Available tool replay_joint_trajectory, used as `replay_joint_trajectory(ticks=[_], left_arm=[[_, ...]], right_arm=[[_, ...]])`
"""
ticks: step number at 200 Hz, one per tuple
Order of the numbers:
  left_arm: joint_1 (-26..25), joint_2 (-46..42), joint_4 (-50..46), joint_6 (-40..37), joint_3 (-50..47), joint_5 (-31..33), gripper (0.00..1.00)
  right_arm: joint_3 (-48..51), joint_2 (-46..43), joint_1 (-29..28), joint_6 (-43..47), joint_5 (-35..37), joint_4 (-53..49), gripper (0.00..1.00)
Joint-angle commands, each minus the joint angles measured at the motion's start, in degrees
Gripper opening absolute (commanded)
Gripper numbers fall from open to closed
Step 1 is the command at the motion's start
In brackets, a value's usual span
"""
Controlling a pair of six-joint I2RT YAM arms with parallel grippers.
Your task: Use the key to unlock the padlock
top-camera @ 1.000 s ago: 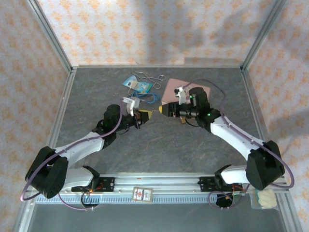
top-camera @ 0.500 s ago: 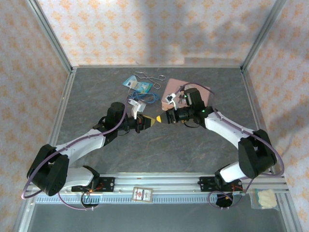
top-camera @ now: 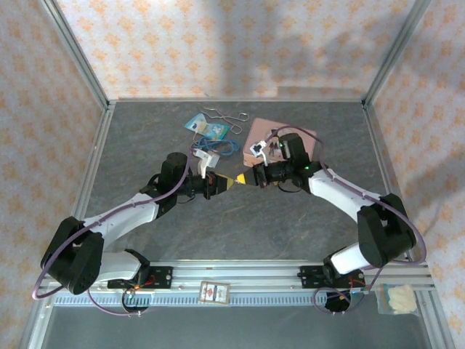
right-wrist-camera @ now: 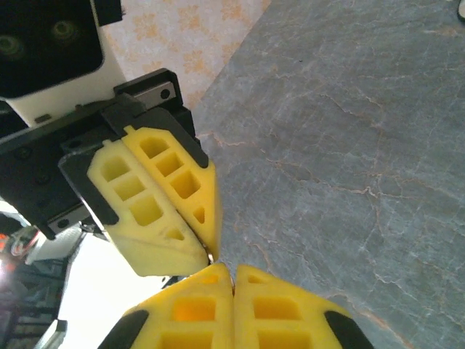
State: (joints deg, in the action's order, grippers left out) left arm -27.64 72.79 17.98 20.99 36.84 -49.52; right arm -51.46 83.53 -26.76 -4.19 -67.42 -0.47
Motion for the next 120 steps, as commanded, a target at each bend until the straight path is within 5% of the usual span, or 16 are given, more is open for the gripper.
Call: replay_joint_trajectory(ticks=[1, 9, 25, 36, 75, 98, 120], left_arm=[[0.2, 0.4, 5.6, 2.4, 1.3, 2.0, 0.01], [0.3, 0.2, 5.7, 3.2, 1.1, 4.1, 0.13], [1.3, -0.5, 6.7, 7.0, 0.0, 10.2, 0.60], [2.2, -1.1, 8.8, 11.5, -1.5, 14.8, 0.73], [0.8, 0.0, 39.2, 35.1, -13.4, 22.0, 0.72], [-2.8, 3.2, 47.8, 38.1, -14.8, 25.4, 0.73], [-5.6, 5.2, 50.6, 38.5, -13.6, 27.1, 0.74]], right_arm=[[1.6, -1.3, -0.6, -1.9, -2.7, 4.5, 0.00], [1.9, -1.9, -0.6, -2.1, -1.6, 4.8, 0.00], [2.7, -3.3, -0.6, -3.1, 2.3, 5.6, 0.00], [3.8, -4.4, -0.5, -5.5, 5.7, 7.9, 0.00], [11.9, -8.3, -0.4, -22.0, 14.2, 26.7, 0.00], [17.6, -9.3, -0.6, -36.2, 18.4, 41.6, 0.00], [18.8, -9.7, -2.6, -40.4, 23.0, 44.9, 0.00]])
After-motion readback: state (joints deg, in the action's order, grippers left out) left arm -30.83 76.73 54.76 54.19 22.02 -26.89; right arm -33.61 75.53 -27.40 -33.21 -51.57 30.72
